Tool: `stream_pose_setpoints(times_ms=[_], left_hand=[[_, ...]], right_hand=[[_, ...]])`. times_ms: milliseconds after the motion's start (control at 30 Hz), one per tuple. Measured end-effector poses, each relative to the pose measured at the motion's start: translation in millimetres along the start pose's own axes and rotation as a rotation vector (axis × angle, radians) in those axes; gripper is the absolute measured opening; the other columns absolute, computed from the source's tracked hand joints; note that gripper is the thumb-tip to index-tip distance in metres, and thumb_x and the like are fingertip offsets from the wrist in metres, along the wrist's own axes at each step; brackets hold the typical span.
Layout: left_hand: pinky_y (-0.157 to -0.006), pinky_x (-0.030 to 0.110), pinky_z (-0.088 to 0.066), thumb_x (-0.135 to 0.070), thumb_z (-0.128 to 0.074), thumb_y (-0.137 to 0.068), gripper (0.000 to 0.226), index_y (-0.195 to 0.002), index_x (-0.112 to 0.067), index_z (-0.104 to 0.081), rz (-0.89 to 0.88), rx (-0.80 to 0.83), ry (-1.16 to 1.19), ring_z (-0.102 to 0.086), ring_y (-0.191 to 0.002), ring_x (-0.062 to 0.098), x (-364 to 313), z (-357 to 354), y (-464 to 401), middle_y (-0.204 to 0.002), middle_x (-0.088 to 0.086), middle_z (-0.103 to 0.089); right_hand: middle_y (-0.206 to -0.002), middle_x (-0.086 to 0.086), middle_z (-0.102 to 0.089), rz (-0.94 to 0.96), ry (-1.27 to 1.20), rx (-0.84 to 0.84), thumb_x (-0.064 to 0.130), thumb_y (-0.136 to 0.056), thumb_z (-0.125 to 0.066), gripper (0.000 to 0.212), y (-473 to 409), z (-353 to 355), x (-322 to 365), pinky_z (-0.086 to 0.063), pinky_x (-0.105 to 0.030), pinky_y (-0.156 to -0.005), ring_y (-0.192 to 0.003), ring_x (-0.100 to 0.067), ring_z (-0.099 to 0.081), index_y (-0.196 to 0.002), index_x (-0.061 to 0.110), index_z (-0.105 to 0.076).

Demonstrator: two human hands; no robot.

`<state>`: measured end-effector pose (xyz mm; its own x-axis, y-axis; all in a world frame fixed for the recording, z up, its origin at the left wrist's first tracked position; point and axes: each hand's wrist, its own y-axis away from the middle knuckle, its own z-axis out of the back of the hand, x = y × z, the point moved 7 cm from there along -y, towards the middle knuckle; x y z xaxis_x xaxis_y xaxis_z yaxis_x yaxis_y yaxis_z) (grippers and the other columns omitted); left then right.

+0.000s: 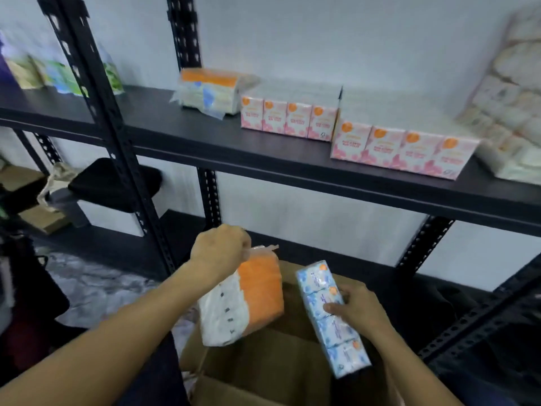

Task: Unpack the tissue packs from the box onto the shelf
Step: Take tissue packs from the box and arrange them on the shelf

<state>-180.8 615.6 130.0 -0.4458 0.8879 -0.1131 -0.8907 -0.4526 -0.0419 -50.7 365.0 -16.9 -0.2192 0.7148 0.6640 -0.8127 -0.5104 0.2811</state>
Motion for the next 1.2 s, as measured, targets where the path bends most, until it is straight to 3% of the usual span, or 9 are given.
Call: stream_pose_setpoints(times_ms=[67,167,267,333,500,600,767,933,1200], left_hand=[[-0.054,0.026,-0.036,-0.019,-0.059,-0.087,0.021,-0.068,-0.028,-0.058,-0.015,-0.047,0.025,-0.059,-0.066,0.017,1,30,4,-0.073,-0.005,-0.061],[-0.052,0.025,-0.034,-0.02,-0.061,-0.089,0.023,-0.067,-0.027,-0.059,-0.018,-0.118,0.044,-0.061,-0.066,0.014,5,72,10,-0.071,-0.006,-0.063],[-0.057,0.028,-0.04,-0.022,-0.062,-0.089,0.037,-0.057,-0.032,-0.047,-0.003,-0.191,0.076,-0.058,-0.07,0.014,10,112,14,-0.068,-0.009,-0.055],[-0.06,0.03,-0.044,-0.022,-0.063,-0.088,0.037,-0.057,-0.034,-0.047,0.003,-0.23,0.118,-0.058,-0.073,0.015,14,137,14,-0.07,-0.01,-0.056],[-0.061,0.029,-0.044,-0.024,-0.06,-0.089,0.02,-0.071,-0.031,-0.062,0.035,-0.357,0.237,-0.062,-0.074,0.018,24,200,14,-0.076,-0.004,-0.067],[-0.063,0.031,-0.047,-0.025,-0.063,-0.089,0.01,-0.079,-0.023,-0.064,0.041,-0.462,0.32,-0.062,-0.075,0.02,35,236,9,-0.081,0.001,-0.068],[-0.06,0.033,-0.048,-0.014,-0.061,-0.09,0.018,-0.074,-0.023,-0.06,0.081,-0.668,0.488,-0.059,-0.066,0.023,56,282,6,-0.067,0.0,-0.061],[-0.067,0.04,-0.054,-0.014,-0.061,-0.087,0.013,-0.077,-0.02,-0.065,0.178,-0.83,0.576,-0.063,-0.072,0.029,77,302,0,-0.074,0.005,-0.066],[-0.056,0.026,-0.042,-0.019,-0.067,-0.089,0.008,-0.085,-0.018,-0.073,0.311,-0.91,0.574,-0.06,-0.065,0.021,108,306,-22,-0.073,0.0,-0.066]], right_hand=[[-0.087,0.018,-0.073,0.052,0.013,-0.049,0.036,-0.079,-0.079,0.033,15,24,28,-0.057,-0.025,-0.068,-0.073,0.003,-0.069,-0.102,0.052,-0.061],[-0.092,0.017,-0.074,0.121,0.048,-0.13,0.04,-0.076,-0.078,0.035,33,55,64,-0.061,-0.034,-0.074,-0.076,0.001,-0.07,-0.11,0.043,-0.068],[-0.097,0.011,-0.075,0.178,0.034,-0.183,0.037,-0.08,-0.077,0.041,50,80,104,-0.06,-0.031,-0.07,-0.075,0.0,-0.07,-0.12,0.039,-0.066],[-0.102,0.008,-0.075,0.228,0.022,-0.207,0.035,-0.082,-0.076,0.046,61,96,133,-0.059,-0.03,-0.07,-0.077,-0.002,-0.07,-0.126,0.037,-0.062],[-0.1,0.013,-0.075,0.352,0.012,-0.289,0.038,-0.08,-0.077,0.04,83,144,210,-0.06,-0.037,-0.075,-0.081,-0.001,-0.07,-0.118,0.04,-0.066],[-0.1,0.014,-0.072,0.446,-0.028,-0.349,0.035,-0.081,-0.078,0.04,99,175,261,-0.058,-0.033,-0.074,-0.085,-0.002,-0.069,-0.119,0.039,-0.065],[-0.082,0.017,-0.07,0.579,-0.067,-0.471,0.034,-0.077,-0.079,0.038,107,219,338,-0.06,-0.037,-0.075,-0.078,-0.005,-0.071,-0.113,0.042,-0.068],[-0.1,0.01,-0.074,0.643,0.079,-0.564,0.039,-0.077,-0.076,0.051,82,226,391,-0.058,-0.034,-0.071,-0.088,-0.012,-0.07,-0.126,0.045,-0.06],[-0.12,-0.006,-0.066,0.595,0.477,-0.593,0.035,-0.089,-0.068,0.063,24,197,416,-0.048,-0.033,-0.073,-0.102,-0.027,-0.065,-0.147,0.038,-0.042]])
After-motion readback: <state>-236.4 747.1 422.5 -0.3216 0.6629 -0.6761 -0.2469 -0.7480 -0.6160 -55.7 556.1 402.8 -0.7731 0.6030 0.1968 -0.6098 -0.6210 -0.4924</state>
